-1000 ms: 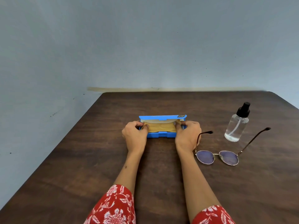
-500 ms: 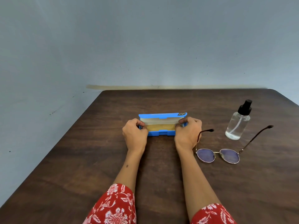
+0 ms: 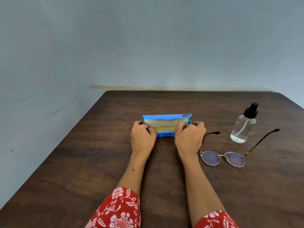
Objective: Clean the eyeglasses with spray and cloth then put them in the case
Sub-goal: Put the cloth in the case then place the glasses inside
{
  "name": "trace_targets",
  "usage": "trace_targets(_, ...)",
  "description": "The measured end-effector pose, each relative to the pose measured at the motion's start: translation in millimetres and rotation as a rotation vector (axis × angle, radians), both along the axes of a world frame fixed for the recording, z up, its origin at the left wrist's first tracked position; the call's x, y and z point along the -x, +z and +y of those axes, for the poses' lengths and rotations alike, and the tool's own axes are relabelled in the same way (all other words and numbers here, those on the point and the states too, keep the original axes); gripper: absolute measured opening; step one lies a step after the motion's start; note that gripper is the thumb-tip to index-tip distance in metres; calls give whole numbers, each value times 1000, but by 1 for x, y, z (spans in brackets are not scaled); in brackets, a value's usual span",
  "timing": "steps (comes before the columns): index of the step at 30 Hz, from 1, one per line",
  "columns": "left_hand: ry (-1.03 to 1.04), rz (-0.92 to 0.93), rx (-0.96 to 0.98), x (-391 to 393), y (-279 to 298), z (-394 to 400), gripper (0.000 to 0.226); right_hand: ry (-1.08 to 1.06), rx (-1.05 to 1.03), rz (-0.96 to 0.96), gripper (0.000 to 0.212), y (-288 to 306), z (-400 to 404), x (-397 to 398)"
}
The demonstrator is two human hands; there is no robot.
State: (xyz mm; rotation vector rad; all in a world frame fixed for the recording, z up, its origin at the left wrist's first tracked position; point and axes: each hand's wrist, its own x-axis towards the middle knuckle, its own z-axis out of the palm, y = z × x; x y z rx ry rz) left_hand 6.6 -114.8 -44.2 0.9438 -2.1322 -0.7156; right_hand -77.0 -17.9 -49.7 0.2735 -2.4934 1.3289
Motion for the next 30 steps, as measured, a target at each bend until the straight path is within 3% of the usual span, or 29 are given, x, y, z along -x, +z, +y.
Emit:
trace_targets(6,6,-5,17,0,-2,-1,25,-4,-5,14,39,-1,2,-3)
trace_targets(13,-6,84,-1,-3,-4,1,19,-40,93,236,11,-6,1,-13)
trace_targets(20,-18,218,-14,-17,-3,10,16,73,115,315,43,-4,3,-48)
trace_targets(24,16,335,-21,-27,-3,25,20,212,107,442,39,3,9,-70)
trace_targets(30,4,535,93,-32,4,53,27,427,264,681,32,26,39,-88)
